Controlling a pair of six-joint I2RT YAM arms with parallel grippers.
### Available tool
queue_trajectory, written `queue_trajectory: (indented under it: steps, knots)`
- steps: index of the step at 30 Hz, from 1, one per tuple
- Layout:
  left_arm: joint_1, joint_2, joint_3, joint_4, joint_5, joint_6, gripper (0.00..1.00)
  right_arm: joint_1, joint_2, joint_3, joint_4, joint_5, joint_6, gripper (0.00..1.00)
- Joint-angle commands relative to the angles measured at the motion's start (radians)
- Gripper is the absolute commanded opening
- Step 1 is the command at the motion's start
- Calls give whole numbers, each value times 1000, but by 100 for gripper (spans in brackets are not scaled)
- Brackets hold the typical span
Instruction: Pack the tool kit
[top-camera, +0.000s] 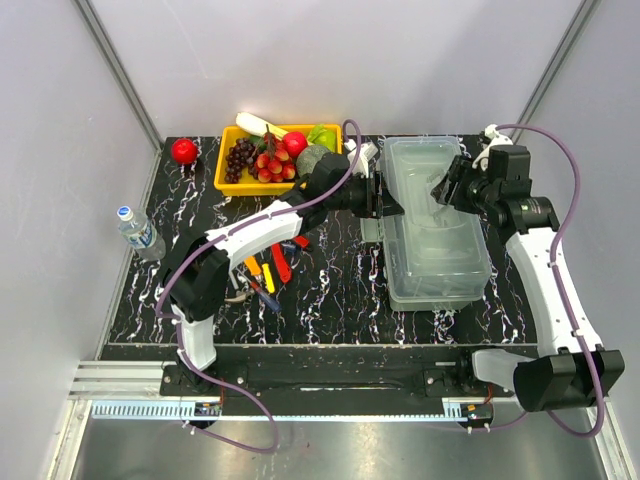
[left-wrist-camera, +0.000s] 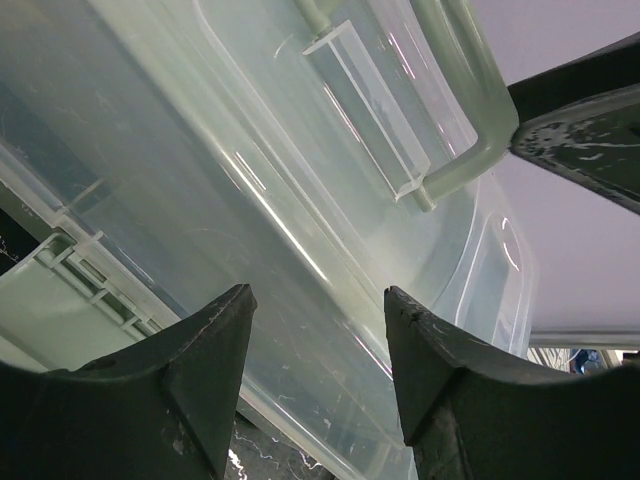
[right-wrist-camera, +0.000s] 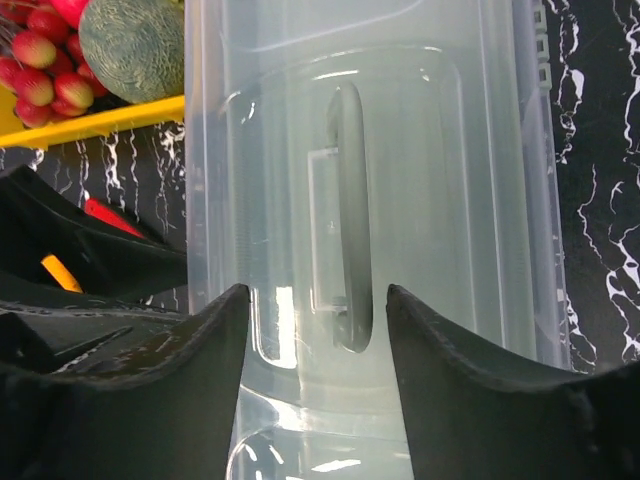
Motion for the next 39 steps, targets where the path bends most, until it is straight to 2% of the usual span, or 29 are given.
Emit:
queue_trajectory:
  steps: [1, 7, 9, 14, 20, 27, 33, 37, 39]
  knots:
    - [-18, -1, 6, 76, 29, -11, 59, 2, 8, -10, 63, -32, 14, 56]
    - [-16, -14, 2, 66, 6, 0, 59, 2, 66, -20, 115, -27, 50, 39]
    - [-16, -21, 2, 56, -2, 6, 60, 2, 80, -22, 126, -32, 59, 26]
    - [7, -60, -26, 54, -26, 0, 60, 2, 102, -5, 140, -62, 80, 0]
    - [88, -161, -133, 94, -72, -36, 62, 2, 114, 51, 189, -171, 148, 0]
    - [192, -299, -255, 76, -215, -74, 64, 0, 105, 67, 321, -308, 232, 0]
    - [227, -304, -271, 22, -215, -123, 72, -3, 77, 32, 447, -357, 306, 0]
    - [227, -271, -261, -33, -224, -180, 70, -9, 69, 19, 499, -343, 352, 0]
    - [227, -253, -261, -74, -248, -201, 65, -12, 68, 10, 517, -331, 373, 0]
